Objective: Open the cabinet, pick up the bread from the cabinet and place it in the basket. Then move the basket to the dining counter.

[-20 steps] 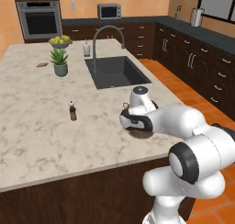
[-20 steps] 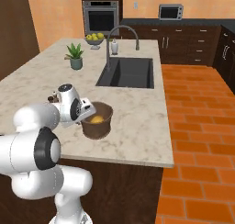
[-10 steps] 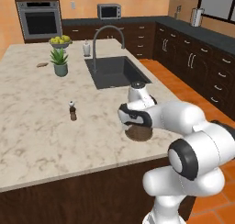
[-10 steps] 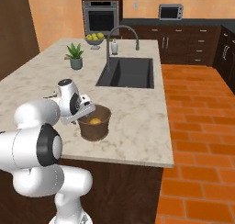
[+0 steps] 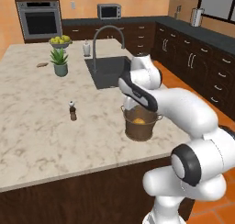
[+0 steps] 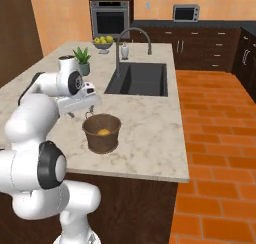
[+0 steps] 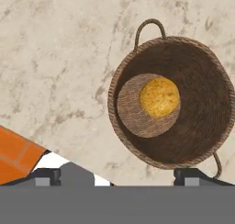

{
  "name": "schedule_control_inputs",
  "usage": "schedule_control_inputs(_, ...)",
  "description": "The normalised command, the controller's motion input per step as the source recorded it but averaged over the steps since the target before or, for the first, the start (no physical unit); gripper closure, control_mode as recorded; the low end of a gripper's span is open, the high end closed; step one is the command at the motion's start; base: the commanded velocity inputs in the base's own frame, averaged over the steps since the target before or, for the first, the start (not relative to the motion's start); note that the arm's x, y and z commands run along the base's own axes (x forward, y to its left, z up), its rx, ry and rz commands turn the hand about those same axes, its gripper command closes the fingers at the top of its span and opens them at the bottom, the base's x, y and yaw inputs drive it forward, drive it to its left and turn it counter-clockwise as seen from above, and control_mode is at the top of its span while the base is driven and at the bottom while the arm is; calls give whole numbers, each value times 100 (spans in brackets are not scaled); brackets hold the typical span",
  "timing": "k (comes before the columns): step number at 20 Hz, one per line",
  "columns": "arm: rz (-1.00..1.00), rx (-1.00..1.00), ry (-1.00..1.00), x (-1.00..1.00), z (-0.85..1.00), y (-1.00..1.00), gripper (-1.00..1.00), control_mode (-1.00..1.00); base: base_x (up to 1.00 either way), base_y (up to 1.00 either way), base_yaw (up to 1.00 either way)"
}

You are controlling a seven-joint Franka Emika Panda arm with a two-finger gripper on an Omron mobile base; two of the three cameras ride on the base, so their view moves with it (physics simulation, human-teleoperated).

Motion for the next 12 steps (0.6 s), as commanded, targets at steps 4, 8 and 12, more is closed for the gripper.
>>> schedule_control_inputs(4, -10, 0, -19, -100, 81, 0, -100, -100, 0, 0, 0)
schedule_control_inputs(8, -3, 0, -28, -100, 52, 2, -100, -100, 0, 0, 0)
schedule_control_inputs(12, 0, 0, -20, -99, 22, 15, -100, -100, 0, 0, 0)
